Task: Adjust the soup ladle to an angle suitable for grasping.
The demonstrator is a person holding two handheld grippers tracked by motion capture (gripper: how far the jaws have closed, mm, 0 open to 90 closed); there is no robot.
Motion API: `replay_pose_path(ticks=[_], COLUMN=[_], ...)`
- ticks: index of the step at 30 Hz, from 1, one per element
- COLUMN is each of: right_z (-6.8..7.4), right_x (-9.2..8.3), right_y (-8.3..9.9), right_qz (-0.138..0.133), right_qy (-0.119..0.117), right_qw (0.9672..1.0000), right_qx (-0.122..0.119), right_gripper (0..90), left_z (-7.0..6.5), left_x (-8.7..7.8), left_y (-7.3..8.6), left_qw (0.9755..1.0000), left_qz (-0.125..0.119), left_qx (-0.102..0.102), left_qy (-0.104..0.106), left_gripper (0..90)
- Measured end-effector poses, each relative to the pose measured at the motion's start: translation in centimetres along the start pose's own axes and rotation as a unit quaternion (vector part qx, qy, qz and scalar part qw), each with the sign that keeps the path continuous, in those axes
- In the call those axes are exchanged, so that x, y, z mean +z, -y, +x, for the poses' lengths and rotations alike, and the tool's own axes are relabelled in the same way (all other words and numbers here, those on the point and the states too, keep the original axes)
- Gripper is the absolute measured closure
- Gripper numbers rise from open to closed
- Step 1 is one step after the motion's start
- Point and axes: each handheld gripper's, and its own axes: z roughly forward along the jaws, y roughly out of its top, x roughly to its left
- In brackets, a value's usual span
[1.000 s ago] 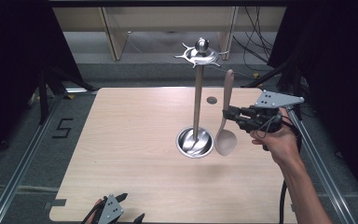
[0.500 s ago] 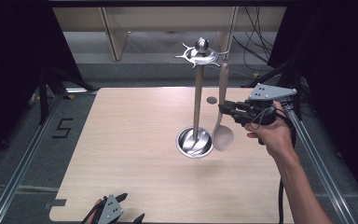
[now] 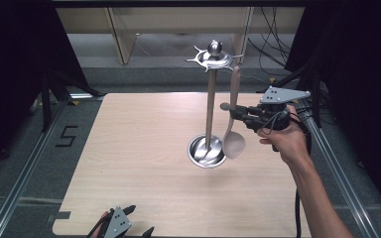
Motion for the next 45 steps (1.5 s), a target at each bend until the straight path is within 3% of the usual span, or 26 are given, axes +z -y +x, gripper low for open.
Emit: replay_pose_path(ticks=[12,18,22,27,29,33,35,36,37,38,39,40,41,45], right_z=[-0.1,0.0,-0.3,-0.2,0.0,0.3,0.7,0.9,0.9,1.1,1.1,1.3,1.4,2.3], right_x=[0.6,0.9,0.7,0.4,0.1,-0.5,-0.7,-0.8,-0.8,-0.9,-1.0,-1.1,-1.4,-1.7], right_y=[-0.1,0.1,0.2,0.4,0.4,0.2,0.3,0.4,0.4,0.5,0.6,0.8,1.1,2.7], right_qz=[0.012,-0.004,0.001,-0.005,-0.004,-0.003,0.001,0.006,0.006,0.008,0.003,0.004,0.009,0.008], right_qy=[-0.009,-0.002,-0.014,-0.007,0.007,0.011,0.022,0.023,0.023,0.018,0.026,0.024,0.027,0.029], right_qw=[0.9999,0.9999,0.9998,0.9998,0.9998,0.9999,0.9998,0.9997,0.9997,0.9998,0.9996,0.9997,0.9995,0.9995], right_qx=[0.003,0.01,0.011,0.017,0.017,-0.004,0.001,-0.004,-0.004,0.002,-0.009,-0.002,-0.009,-0.01], right_gripper=[77.4,77.0,74.9,71.6,69.5,64.9,63.0,60.8,60.8,60.0,58.8,57.6,56.1,52.4], left_z=[0.0,0.0,0.0,-0.1,-0.1,0.0,0.1,0.1,-0.1,0.0,0.0,0.0,-0.1,0.0], left_x=[0.0,-0.1,-0.1,0.0,0.0,0.0,-0.1,0.0,0.1,-0.1,-0.1,-0.1,-0.1,0.0], left_y=[0.0,0.0,0.0,0.0,0.0,-0.1,-0.1,0.0,0.1,0.0,0.0,0.0,0.0,0.0], left_qw=[1.0,1.0,1.0,1.0,1.0,0.9998,0.9998,0.9998,1.0,0.9999,0.9999,0.9999,1.0,0.9998], left_qz=[0.001,0.006,0.002,0.004,0.004,0.002,0.004,0.003,-0.002,0.006,0.004,0.004,0.0,0.009], left_qx=[0.003,0.004,0.004,0.003,0.004,0.019,0.02,0.019,0.001,0.011,0.011,0.012,0.005,0.017], left_qy=[-0.001,0.003,-0.001,0.0,0.0,0.002,0.001,0.0,0.001,0.0,0.001,0.001,0.004,0.001], left_gripper=[14.7,14.8,14.7,14.8,14.8,14.8,14.7,14.7,14.7,14.7,14.7,14.7,14.7,14.8])
